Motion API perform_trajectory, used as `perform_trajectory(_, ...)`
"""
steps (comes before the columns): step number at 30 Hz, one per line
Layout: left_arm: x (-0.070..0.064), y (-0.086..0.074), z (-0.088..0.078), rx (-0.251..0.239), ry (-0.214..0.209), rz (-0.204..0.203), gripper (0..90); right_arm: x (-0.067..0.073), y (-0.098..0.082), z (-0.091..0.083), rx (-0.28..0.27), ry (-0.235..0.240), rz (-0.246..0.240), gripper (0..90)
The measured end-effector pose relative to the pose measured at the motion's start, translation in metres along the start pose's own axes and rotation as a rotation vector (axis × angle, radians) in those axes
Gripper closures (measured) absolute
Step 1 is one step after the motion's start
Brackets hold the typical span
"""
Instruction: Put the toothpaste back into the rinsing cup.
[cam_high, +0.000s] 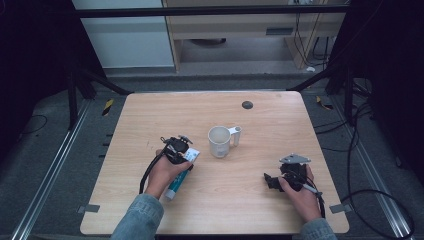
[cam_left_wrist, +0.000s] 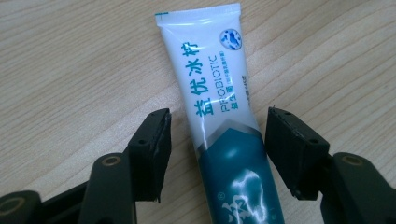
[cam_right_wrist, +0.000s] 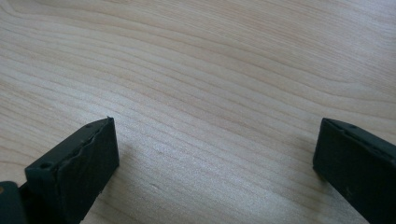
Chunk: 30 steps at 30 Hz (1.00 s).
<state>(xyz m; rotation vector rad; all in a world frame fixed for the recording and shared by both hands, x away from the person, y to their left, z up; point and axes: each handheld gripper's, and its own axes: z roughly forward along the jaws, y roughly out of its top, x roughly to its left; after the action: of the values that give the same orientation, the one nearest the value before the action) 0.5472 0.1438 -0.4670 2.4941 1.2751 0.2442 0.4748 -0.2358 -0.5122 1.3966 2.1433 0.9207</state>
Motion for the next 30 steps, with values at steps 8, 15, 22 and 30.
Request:
perform_trajectory(8,-0.0009,0.002,0.0019,0.017,-0.006,0.002,44.6,-0.0006,-0.0004,0.0007,-0.004,-0.007,-0.013,0.4)
perform_trajectory(15,-0.0016,0.0035,0.0031,0.015,-0.016,0.005,49.2,-0.001,-0.0005,0.0009,-0.006,-0.009,-0.019,0.5)
perform_trajectory(22,-0.0033,0.0044,0.0026,0.025,-0.001,0.012,53.8,-0.0006,-0.0004,0.0007,-0.004,-0.007,-0.013,0.4)
perform_trajectory(30,-0.0068,0.0047,0.002,0.022,0.01,0.044,62.3,-0.0006,-0.0004,0.0008,-0.004,-0.008,-0.013,0.4)
